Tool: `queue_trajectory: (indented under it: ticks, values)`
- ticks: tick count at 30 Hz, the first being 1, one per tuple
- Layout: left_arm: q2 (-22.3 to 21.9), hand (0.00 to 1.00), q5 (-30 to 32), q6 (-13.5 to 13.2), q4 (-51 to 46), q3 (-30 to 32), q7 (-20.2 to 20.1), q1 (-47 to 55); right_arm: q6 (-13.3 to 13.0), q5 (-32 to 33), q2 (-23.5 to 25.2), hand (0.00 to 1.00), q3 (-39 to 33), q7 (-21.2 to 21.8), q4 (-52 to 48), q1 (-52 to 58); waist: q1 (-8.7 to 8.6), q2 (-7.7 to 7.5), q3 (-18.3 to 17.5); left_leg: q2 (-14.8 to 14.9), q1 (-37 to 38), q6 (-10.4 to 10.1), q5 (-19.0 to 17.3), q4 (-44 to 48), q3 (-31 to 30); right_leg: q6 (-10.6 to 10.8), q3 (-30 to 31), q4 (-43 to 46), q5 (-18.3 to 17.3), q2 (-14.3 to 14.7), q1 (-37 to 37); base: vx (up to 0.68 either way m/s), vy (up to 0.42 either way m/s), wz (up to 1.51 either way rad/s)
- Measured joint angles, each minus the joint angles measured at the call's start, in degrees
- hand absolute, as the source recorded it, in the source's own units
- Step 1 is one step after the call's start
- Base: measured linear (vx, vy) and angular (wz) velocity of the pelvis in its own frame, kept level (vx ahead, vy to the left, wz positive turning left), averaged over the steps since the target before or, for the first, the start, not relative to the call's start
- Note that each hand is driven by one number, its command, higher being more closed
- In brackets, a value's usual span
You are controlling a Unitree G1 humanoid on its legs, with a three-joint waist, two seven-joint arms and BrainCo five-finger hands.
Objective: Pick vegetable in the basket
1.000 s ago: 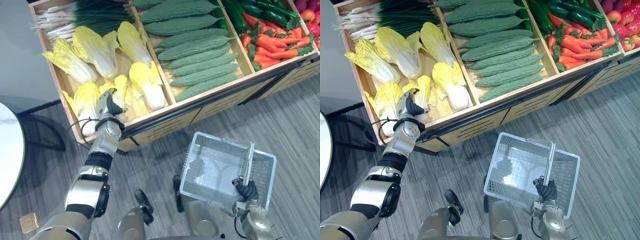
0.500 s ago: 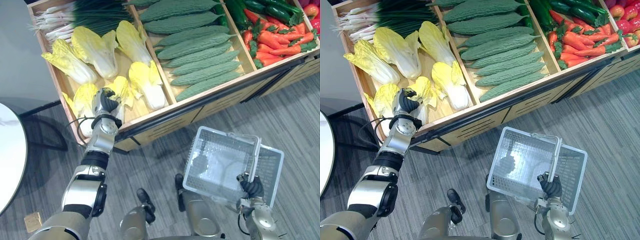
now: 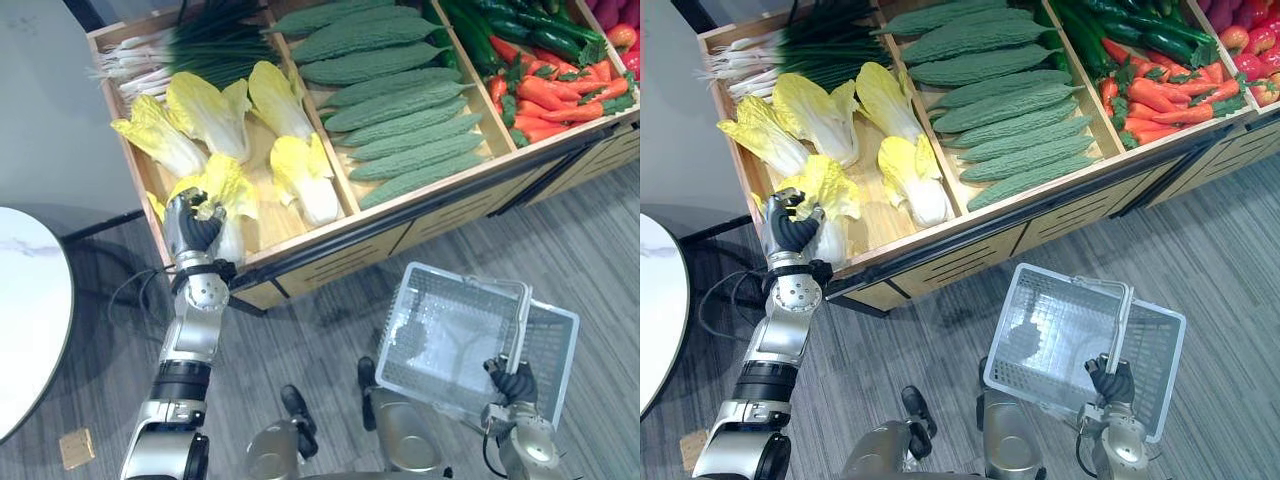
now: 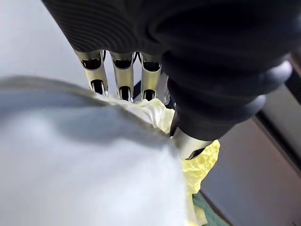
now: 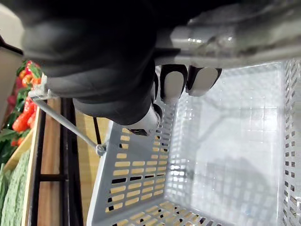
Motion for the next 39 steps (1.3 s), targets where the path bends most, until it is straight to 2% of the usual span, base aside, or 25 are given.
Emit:
queue_trajectory:
  ticks: [3, 5, 8, 12, 13, 14, 15, 17, 19, 20, 23, 24, 25, 26, 27, 28, 29, 30, 32, 33, 34, 35, 36, 37, 39]
  values:
    - [-2.81, 1.0, -2.99, -1.48, -4.66, -0.43, -0.03, 4.61, 0.11, -0.04, 0.3, 1.0, -0.43, -0.21, -1.95, -0.37, 0.27, -0.15, -0.38, 0.32, 0.02, -0.62, -1.33, 2.16, 0.46, -0.25, 1.02, 0.67, -0.38, 0.54, -0.1, -0.02, -0.041, -0.19]
    - [-4.76, 1.0, -5.06, -2.02, -7.33, -2.29, -0.43, 8.23, 0.56, -0.56, 1.28, 1.0, -0.67, -1.03, -5.44, 0.49, 1.14, -0.16, -1.41, 1.28, 0.03, -1.19, -3.14, 4.57, 1.71, -0.17, 2.91, 0.93, -0.77, 1.58, -0.22, -0.02, -0.05, -0.47]
    - [-5.41, 1.0, -7.02, -3.27, -9.93, -5.64, -2.16, 11.21, 0.91, -1.19, 2.79, 1.0, -0.67, -1.18, -11.12, 2.26, 1.37, -0.43, -2.91, 2.85, -0.08, -1.82, -5.98, 7.84, 3.87, -0.35, 5.95, 0.85, -0.58, 3.43, -0.84, -0.01, -0.031, -0.62]
    - [-5.79, 1.0, -8.29, -4.92, -12.6, -8.46, -5.19, 13.21, 1.26, -4.01, 3.6, 1.0, 0.9, -1.24, -19.93, 2.4, 1.5, -0.69, -3.99, 6.69, -0.02, -2.53, -11.39, 15.27, 11.93, -0.17, 15.84, -1.0, 2.44, 9.02, -2.33, 0.01, 0.034, -1.41]
    - [-5.77, 1.0, -8.3, -5.07, -12.71, -8.99, -5.37, 13.23, 1.26, -4.43, 3.54, 1.0, 1.81, -1.3, -21.3, 1.89, 1.56, -0.73, -4.23, 7.87, 0.1, -2.5, -12.34, 16.78, 14.51, -0.79, 16.62, -2.14, 2.9, 9.69, -2.91, 0.02, 0.035, -2.12]
    - [-5.81, 1.0, -8.37, -5.2, -12.88, -9.71, -5.78, 13.23, 1.26, -5.14, 3.72, 1.0, 2.92, -1.35, -22.11, 0.8, 1.88, -1.05, -4.7, 8.99, 0.65, -2.37, -12.69, 17.26, 18.09, -2.51, 12.37, -3.06, 1.68, 8.28, -4.5, 0.02, 0.009, -1.75]
    - [-5.74, 1.0, -8.56, -5.27, -12.88, -10.22, -6.2, 13.17, 1.26, -5.31, 3.96, 1.0, 3.53, -1.38, -22.13, 0.06, 2.06, -1.34, -4.85, 9.31, 1.05, -2.23, -12.75, 17.33, 19.63, -2.55, 8.51, -2.97, 1.66, 6.8, -5.07, 0.03, -0.001, -1.76]
    - [-4.96, 1.0, -9.23, -5.32, -11.94, -12.26, -6.54, 12.71, 1.27, -6.75, 4.25, 1.0, 4.69, -1.65, -20.59, -2.59, 1.21, -1.97, -4.94, 9.45, 4.04, -1.93, -13.49, 17.44, 24.25, -5.23, -14.65, -0.86, -0.07, -2.22, -6.12, 0.04, -0.007, -1.32]
    - [-5.09, 1.0, -9.25, -5.51, -10.5, -13.58, -6.52, 11.9, 1.28, -7.58, 4.12, 1.0, 4.78, -1.93, -18.84, -3.84, 1.6, -1.85, -5.06, 9.19, 6.39, -1.93, -13.49, 17.0, 25.62, -6.52, -23.55, -0.3, 0.44, -4.89, -4.39, 0.11, -0.099, -1.18]
    - [-5.03, 1.0, -9.01, -6.15, -9.13, -13.64, -6.63, 11.35, 1.31, -8.73, 3.55, 1.0, 5.03, -1.83, -17.55, -5.39, 1.52, -1.66, -5.11, 9.33, 8.2, -1.94, -13.51, 16.63, 25.65, -6.54, -22.33, 0.11, 2.72, -3.9, -4.28, 0.17, -0.212, -1.36]
    - [-4.92, 1.0, -8.66, -6.38, -5.69, -15.28, -7.75, 10.09, 1.37, -8.65, 0.88, 1.0, 5.01, -1.81, -16.66, -6.55, 0.68, -0.38, -5.68, 11.77, 9.92, -1.92, -13.36, 20.25, 26.13, -6.84, -18.59, 0.68, 1.63, -0.94, -4.11, 0.15, -0.142, -1.01]
    - [-4.63, 1.0, -8.65, -6.41, -4.48, -16.47, -8.03, 9.54, 1.4, -8.31, -0.11, 1.0, 5.02, -1.48, -16.66, -6.93, -0.07, -0.17, -5.68, 14.44, 9.83, -1.35, -12.38, 26.24, 25.89, -7.03, -16.87, 1.2, 0.94, 0.32, -3.3, 0.2, -0.119, -0.91]
    - [-4.41, 1.0, -8.63, -6.41, -3.24, -17.23, -8.92, 9.16, 1.4, -7.03, -1.09, 1.0, 5.09, -0.78, -16.66, -7.04, -0.29, -0.15, -5.7, 16.95, 8.9, 1.28, -9.56, 33.09, 23.94, -7.35, -15.0, 0.85, 0.72, 1.34, -1.5, 0.21, -0.109, -0.9]
    - [-4.38, 1.0, -8.64, -6.44, -2.64, -18.07, -8.89, 9.01, 1.39, -6.12, -1.67, 1.0, 5.09, -0.75, -16.67, -7.03, -0.27, -0.22, -5.69, 17.71, 8.33, 1.59, -8.39, 36.36, 22.06, -7.55, -13.9, 0.24, 0.55, 1.55, -0.47, 0.21, -0.071, -0.95]
    - [-4.6, 1.0, -8.6, -6.63, -1.6, -20.31, -8.93, 8.76, 1.39, -3.26, -3.29, 1.0, 5.73, -0.76, -16.68, -7.1, -0.3, 0.04, -5.84, 17.56, 4.95, 0.85, -9.67, 42.26, 15.16, -7.54, -11.38, -1.03, -0.03, 2.08, 1.62, 0.2, -0.01, -0.75]
    - [-4.56, 1.0, -8.58, -6.69, -1.59, -20.95, -8.97, 8.79, 1.39, -2.1, -3.53, 1.0, 6.03, -0.9, -16.7, -7.28, -0.25, 0.04, -5.83, 16.69, 3.31, 0.24, -10.55, 43.22, 11.92, -8.08, -10.27, -1.56, -0.4, 2.23, 2.35, 0.23, 0.037, -0.88]
    - [-4.55, 1.0, -8.58, -6.68, -1.53, -21.51, -8.98, 8.88, 1.39, 0.53, -3.58, 1.0, 6.91, -0.8, -16.85, -7.55, -0.12, -0.01, -5.8, 13.77, 0.4, -0.53, -12.73, 42.46, 5.57, -8.16, -8.01, -2.82, -0.4, 2.43, 3.96, 0.18, 0.067, -0.68]
    - [-4.55, 1.0, -8.59, -6.69, -1.52, -21.5, -8.93, 9.05, 1.39, 1.43, -3.56, 1.0, 7.65, -0.78, -16.93, -7.72, -0.01, -0.04, -5.81, 12.16, -0.67, -0.66, -13.67, 41.01, 2.53, -8.15, -6.94, -3.27, -0.39, 2.42, 4.7, 0.16, 0.098, -0.92]
    - [-4.4, 1.0, -8.09, -6.71, -0.3, -21.5, -8.88, 9.35, 1.39, 3.47, -3.73, 1.0, 10.38, -0.63, -16.95, -8.15, 0.26, 0.0, -5.92, 5.24, -3.25, -1.35, -14.35, 30.41, -8.98, -7.8, -2.69, -4.32, -0.32, 2.48, 6.94, 0.14, 0.138, -1.0]
    - [-4.37, 1.0, -8.08, -6.71, 0.14, -21.5, -8.88, 9.33, 1.43, 3.57, -3.96, 1.0, 11.04, -0.57, -16.94, -8.28, 0.43, 0.27, -6.08, 3.73, -4.02, -1.54, -14.24, 27.67, -11.82, -7.5, -1.5, -4.31, -0.29, 2.51, 7.11, 0.12, 0.166, -1.09]
    - [-4.43, 1.0, -8.02, -6.68, 1.13, -21.56, -8.9, 9.24, 1.5, 3.74, -4.77, 1.0, 12.42, -0.11, -16.94, -8.35, 0.97, 0.78, -6.39, 1.34, -5.13, -2.01, -13.94, 22.62, -16.65, -6.69, 0.9, -4.49, 0.08, 2.62, 7.32, 0.11, 0.206, -1.19]
    - [-4.5, 1.0, -7.75, -6.64, 1.99, -21.84, -8.89, 9.24, 1.72, 4.06, -5.87, 1.0, 13.75, 0.43, -16.92, -8.3, 1.49, 1.43, -6.78, -0.04, -5.36, -3.56, -12.53, 17.34, -20.62, -5.18, 3.04, -5.33, 1.08, 3.53, 7.65, 0.09, 0.169, -1.2]
    - [-4.47, 1.0, -7.05, -6.58, 2.34, -22.07, -8.9, 9.24, 1.89, 4.11, -6.37, 1.0, 14.42, 0.71, -16.92, -8.29, 1.56, 2.35, -7.31, 0.23, -5.21, -4.48, -11.02, 15.12, -21.65, -4.59, 4.03, -5.93, 1.42, 4.4, 7.94, 0.09, 0.192, -1.14]
    - [-4.46, 1.0, -5.97, -6.54, 3.05, -22.93, -8.97, 9.05, 2.03, 4.13, -7.37, 1.0, 15.74, 1.65, -16.92, -8.14, 1.43, 3.73, -8.21, 1.22, -4.86, -2.98, -5.74, 12.16, -22.16, -3.98, 5.65, -7.05, 1.77, 6.19, 8.38, 0.09, 0.191, -0.96]
    - [-3.54, 1.0, -4.0, -6.5, 5.17, -24.52, -10.11, 7.7, 2.35, 5.41, -6.71, 1.0, 18.19, 3.68, -17.86, -7.06, 1.35, 2.41, -9.4, 0.68, -2.73, -2.13, -4.82, 9.51, -19.64, -2.7, 8.41, -8.21, 2.37, 5.52, 9.21, 0.14, 0.227, -0.73]
